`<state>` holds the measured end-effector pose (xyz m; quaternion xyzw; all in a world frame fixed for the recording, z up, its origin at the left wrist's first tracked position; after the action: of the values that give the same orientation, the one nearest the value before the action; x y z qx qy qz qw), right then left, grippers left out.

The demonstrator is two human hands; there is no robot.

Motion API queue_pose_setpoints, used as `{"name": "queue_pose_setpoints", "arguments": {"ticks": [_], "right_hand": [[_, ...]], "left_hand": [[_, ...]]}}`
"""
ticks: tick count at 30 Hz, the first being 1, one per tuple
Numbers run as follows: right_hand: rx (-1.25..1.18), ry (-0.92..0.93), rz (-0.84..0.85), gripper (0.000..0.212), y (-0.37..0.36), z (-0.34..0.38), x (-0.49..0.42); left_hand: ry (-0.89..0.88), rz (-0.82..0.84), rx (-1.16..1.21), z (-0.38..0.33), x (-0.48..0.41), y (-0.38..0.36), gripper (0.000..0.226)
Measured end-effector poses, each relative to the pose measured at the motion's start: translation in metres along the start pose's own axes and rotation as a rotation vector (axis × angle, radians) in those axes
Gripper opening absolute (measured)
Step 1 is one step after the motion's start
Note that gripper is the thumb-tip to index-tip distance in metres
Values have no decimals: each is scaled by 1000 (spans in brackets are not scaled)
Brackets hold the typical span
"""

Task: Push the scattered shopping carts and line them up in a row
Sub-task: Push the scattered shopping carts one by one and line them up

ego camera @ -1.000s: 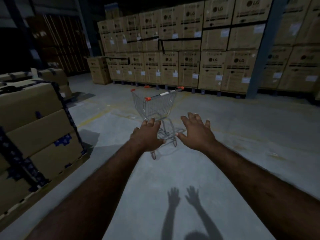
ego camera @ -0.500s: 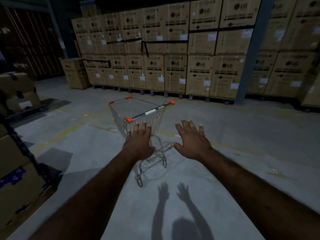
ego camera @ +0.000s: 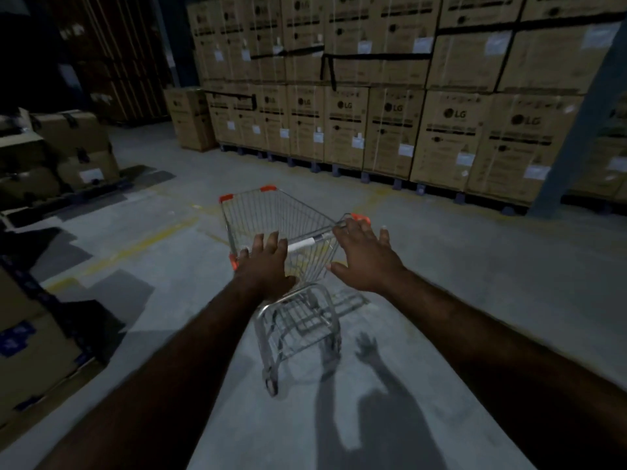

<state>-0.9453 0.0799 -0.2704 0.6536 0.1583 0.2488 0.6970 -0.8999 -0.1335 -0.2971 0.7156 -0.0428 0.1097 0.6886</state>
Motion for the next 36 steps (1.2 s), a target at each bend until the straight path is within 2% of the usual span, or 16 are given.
{"name": "queue_pose_setpoints", "arguments": {"ticks": [6,12,15,17,20,22,25,27,30,36], "right_hand": [[10,78,82,84,-3,-30,-112],[8,124,168,87,-28,-45,-229],[27,136,256,89,-41,-55,-278],[13,138,338,94,-54,-66,-306],[-29,128,508,113,-74,-81,-342],[7,124,592,123,-84,-88,-361],[143,193,535,116,-94,-92,-382],[196,264,485,110,-98,-92,-396],[204,331,527,109,-92,-91,-419],[301,517,471,110,-86,-102,-448]], "left_hand": [[97,85,80,29,-97,-9,98],[89,171,94,54,-187,-18,95],[67,235,140,66,-231,-33,101],[77,300,153,75,-255,-45,108],[195,458,245,88,-279,-62,122],[254,500,266,93,-288,-69,127],[275,471,294,99,-297,-74,132],[305,425,313,103,-300,-70,126],[376,393,377,100,-304,-58,117],[524,349,455,80,-306,-59,114]]}}
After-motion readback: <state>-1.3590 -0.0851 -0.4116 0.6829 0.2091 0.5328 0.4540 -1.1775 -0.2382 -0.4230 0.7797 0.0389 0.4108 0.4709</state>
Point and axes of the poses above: each hand's wrist, its own x-axis away from the middle knuckle, its own y-axis out of the back of the hand, z = x × y, the point moved 1 cm from there along -x, towards the middle knuckle, and after that the axes turned 15 degrees about z, right-handed, at the moved point
